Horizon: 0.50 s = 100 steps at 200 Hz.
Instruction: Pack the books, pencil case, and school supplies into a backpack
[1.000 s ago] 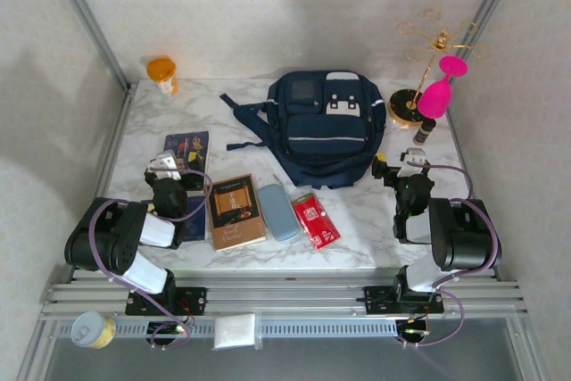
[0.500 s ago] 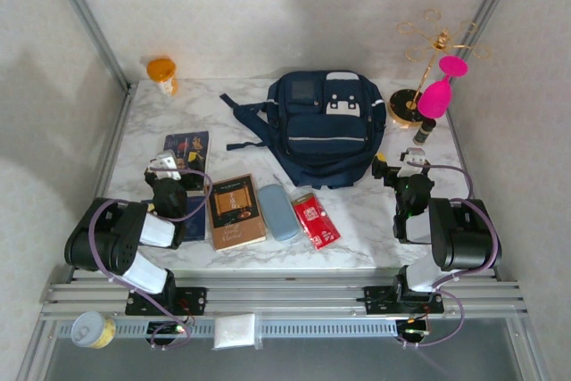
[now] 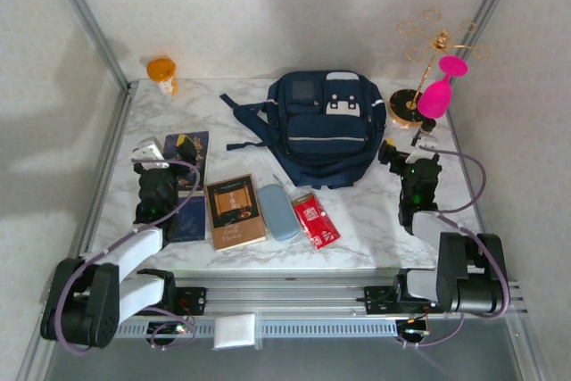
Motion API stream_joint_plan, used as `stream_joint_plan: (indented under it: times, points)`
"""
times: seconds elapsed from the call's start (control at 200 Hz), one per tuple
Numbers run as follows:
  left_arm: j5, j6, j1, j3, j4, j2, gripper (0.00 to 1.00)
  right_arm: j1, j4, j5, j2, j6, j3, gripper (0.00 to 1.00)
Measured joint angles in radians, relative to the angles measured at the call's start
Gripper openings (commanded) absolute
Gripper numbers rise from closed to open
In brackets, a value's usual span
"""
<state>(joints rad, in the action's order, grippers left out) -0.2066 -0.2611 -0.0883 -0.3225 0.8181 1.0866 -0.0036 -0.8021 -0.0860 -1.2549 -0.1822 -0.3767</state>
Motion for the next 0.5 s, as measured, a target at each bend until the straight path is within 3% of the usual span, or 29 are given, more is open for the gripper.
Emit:
stream_joint_plan:
  times: [0.195,0.34,0.501]
  points:
    - [-0.032,-0.25,0.021,-0.065,-0.221,-0.121,0.99,-0.011,0.338,-0.031,0.136,-0.285,-0.088,0.99]
    - [0.034,-0.366,0.026,-0.137,-0.4,-0.107,0.99,-0.025,0.497,0.066,0.185,-0.417,-0.119,0.99]
    - [0.144,-0.455,-0.027,-0.161,-0.465,-0.078,0.99,-0.006,0.591,0.199,0.174,-0.521,-0.121,0.99]
